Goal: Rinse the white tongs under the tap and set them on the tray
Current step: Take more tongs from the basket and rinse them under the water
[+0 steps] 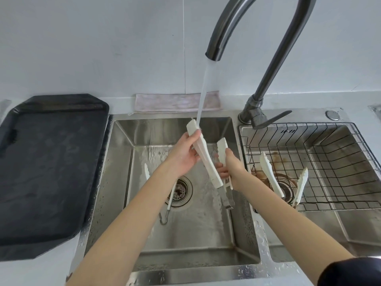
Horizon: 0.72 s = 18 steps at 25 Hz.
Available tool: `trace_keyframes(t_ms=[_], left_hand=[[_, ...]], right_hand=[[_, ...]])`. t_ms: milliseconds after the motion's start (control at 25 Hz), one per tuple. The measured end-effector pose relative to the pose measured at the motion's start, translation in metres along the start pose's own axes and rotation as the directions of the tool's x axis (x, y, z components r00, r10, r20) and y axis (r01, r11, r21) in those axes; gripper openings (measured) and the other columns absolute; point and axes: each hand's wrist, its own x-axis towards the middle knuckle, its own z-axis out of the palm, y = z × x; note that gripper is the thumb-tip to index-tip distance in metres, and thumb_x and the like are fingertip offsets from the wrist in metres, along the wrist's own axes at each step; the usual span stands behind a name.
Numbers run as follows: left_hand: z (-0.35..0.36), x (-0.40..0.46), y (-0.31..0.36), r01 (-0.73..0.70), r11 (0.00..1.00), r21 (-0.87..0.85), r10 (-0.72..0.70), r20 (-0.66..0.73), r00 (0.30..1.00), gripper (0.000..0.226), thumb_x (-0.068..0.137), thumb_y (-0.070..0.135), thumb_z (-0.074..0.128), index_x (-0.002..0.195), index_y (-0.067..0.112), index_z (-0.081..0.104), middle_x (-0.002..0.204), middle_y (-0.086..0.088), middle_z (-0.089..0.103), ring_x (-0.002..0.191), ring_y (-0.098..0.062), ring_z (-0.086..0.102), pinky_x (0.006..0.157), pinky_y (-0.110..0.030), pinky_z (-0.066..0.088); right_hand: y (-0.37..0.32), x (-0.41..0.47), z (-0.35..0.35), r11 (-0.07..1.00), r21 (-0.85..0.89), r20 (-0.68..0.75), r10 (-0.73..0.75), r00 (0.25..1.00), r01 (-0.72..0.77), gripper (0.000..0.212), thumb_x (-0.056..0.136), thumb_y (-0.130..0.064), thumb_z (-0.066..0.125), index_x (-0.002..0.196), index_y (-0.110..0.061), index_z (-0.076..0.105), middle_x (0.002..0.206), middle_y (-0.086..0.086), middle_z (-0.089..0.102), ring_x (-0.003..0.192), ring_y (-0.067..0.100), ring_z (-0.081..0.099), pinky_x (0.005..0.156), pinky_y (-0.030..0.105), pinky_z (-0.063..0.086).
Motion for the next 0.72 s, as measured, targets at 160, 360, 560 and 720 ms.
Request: trace_keyframes(t_ms=[160, 360, 560, 720], left_hand=[[0.016, 0.003, 0.013, -0.056, 0.994, 0.09, 0.054, 0.022, 0.998, 0.016, 0.092, 0.017, 0.053, 0.108, 0.018, 0.049, 0.078, 0.001, 0.049, 0.071, -0.011, 0.049, 0.065, -0.022, 0.045], [0.031, 0.006, 0.019, -0.032, 0.979, 0.202, 0.064, -0.154, 0.986, 0.035, 0.091, 0.047, 0.044, 0.095, 0.014, 0.057, 0.071, 0.001, 0.051, 0.062, -0.011, 0.05, 0.055, -0.022, 0.047], [0.017, 0.003, 0.027, -0.044, 0.999, 0.008, 0.044, 0.017, 0.999, 0.023, 0.093, 0.03, 0.048, 0.104, 0.009, 0.051, 0.074, -0.002, 0.05, 0.063, -0.013, 0.051, 0.057, -0.024, 0.05], [0.01, 0.0, 0.027, -0.072, 0.994, -0.086, 0.087, 0.19, 0.978, 0.011, 0.094, 0.012, 0.044, 0.1, 0.011, 0.053, 0.078, -0.004, 0.052, 0.066, -0.014, 0.055, 0.059, -0.026, 0.055]], right_hand=[[0.013, 0.008, 0.006, 0.995, -0.069, -0.017, 0.074, 0.997, -0.075, 0.047, 0.099, -0.044, 0.024, 0.09, -0.009, 0.054, 0.058, 0.004, 0.042, 0.046, 0.013, 0.034, 0.046, 0.021, 0.029], [0.004, 0.0, 0.015, 0.996, 0.056, 0.034, 0.071, 0.997, -0.073, 0.036, 0.1, -0.042, 0.024, 0.098, -0.022, 0.054, 0.061, 0.005, 0.037, 0.052, 0.014, 0.03, 0.051, 0.022, 0.022], [0.001, 0.001, 0.012, 0.995, 0.098, -0.022, 0.005, 1.0, -0.003, 0.044, 0.099, -0.044, 0.024, 0.091, -0.013, 0.054, 0.035, -0.003, 0.043, 0.024, 0.004, 0.031, 0.03, 0.014, 0.023], [0.003, 0.002, 0.009, 0.995, 0.098, -0.058, -0.029, 0.998, 0.034, 0.044, 0.099, -0.045, 0.024, 0.098, -0.011, 0.052, 0.059, 0.001, 0.04, 0.024, 0.004, 0.033, 0.03, 0.013, 0.023]])
